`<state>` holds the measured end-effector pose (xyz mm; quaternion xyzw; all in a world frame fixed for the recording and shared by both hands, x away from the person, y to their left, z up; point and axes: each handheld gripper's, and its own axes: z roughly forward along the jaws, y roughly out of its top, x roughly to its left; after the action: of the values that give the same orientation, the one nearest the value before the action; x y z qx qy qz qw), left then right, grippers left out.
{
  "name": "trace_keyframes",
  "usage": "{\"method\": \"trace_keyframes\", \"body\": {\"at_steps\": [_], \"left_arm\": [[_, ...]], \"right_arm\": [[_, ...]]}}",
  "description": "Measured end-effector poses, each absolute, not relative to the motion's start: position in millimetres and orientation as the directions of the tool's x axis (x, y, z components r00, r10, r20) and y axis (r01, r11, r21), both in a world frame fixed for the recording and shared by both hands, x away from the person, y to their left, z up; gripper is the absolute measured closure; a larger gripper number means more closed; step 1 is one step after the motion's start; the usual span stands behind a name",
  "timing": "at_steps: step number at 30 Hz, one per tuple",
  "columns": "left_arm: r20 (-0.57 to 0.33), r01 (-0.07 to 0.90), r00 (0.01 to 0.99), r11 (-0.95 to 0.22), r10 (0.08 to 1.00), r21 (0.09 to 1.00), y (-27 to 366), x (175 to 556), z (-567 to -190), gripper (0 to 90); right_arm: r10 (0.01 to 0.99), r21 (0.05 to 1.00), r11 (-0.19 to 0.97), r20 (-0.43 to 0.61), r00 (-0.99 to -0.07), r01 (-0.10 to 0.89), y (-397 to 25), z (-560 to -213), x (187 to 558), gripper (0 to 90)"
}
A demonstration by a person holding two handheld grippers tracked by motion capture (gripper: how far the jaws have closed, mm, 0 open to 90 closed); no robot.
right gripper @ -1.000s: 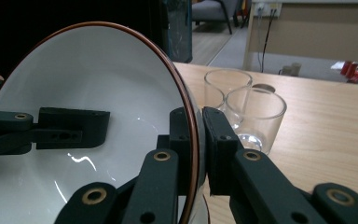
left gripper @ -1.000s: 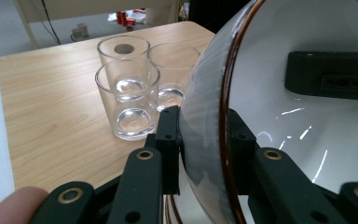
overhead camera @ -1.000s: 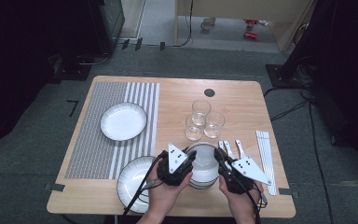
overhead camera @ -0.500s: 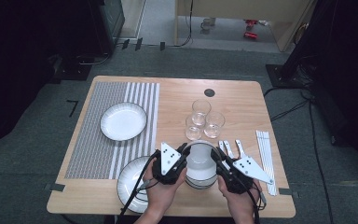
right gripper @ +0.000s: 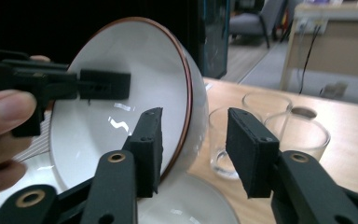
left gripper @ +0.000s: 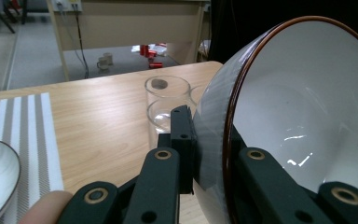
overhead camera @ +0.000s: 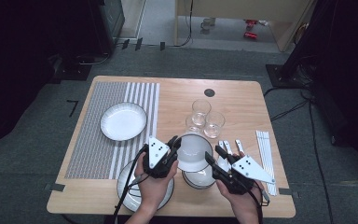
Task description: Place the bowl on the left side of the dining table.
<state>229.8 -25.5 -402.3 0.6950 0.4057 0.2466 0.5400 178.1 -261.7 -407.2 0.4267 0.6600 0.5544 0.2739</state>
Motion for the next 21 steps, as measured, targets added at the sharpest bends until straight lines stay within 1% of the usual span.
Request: {"method": "trace_keyframes", "body": {"at_steps": [4,9,13,14,21], "left_arm": [[-0.101,0.3,0.537,-0.078,0.838,0.951,-19.3,232.6,-401.3,83.6],[-0.112,0.303,0.526,-0.062,0.843,0.951,-11.5,236.4,-400.6,83.6],[-0.118,0.301,0.521,-0.053,0.845,0.952,-4.6,239.2,-399.5,83.6],[-0.122,0.303,0.518,-0.049,0.847,0.952,-3.0,239.8,-399.3,83.5],[-0.137,0.306,0.498,-0.025,0.856,0.952,6.9,244.9,-400.0,83.6]], "right_arm": [[0.871,0.964,0.032,0.102,-0.481,0.262,-261.4,-402.6,174.8,43.0],[0.881,0.957,0.046,0.096,-0.464,0.287,-263.1,-400.3,174.3,36.0],[0.887,0.953,0.018,0.124,-0.444,0.303,-269.6,-400.5,176.5,30.7],[0.886,0.953,0.021,0.122,-0.447,0.302,-271.7,-400.8,176.8,27.3],[0.897,0.949,0.011,0.129,-0.422,0.315,-283.0,-403.5,180.5,25.4]]}}
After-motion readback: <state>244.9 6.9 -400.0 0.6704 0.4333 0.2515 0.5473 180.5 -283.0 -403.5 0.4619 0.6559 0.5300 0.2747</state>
